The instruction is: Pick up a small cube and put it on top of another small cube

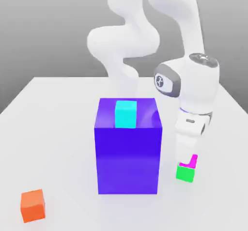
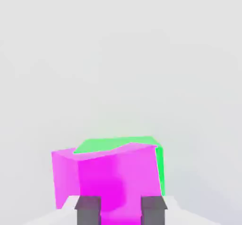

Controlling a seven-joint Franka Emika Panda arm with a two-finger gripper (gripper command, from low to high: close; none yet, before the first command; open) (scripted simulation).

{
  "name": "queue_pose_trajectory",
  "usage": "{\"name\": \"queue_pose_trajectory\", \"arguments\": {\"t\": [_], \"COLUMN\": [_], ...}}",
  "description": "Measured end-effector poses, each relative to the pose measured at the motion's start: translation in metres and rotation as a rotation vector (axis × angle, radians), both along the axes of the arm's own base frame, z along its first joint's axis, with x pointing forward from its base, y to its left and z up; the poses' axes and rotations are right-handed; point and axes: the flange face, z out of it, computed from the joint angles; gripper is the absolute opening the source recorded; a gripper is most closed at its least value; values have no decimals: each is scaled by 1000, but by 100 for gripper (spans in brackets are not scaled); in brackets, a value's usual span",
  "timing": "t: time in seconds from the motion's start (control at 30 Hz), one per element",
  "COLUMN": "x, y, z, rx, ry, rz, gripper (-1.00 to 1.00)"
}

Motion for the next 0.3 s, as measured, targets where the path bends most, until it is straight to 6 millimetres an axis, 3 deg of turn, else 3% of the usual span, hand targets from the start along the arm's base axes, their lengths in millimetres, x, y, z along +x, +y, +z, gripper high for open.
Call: {"name": "queue_pose_trajectory", "arguments": {"t": [0.1,0.3], "x": [0,1], "y": [0,0], "z": [0,51], "rx": [1,-1], "ry": [0,0], "rz": [2,0], "gripper": [100,100]}}
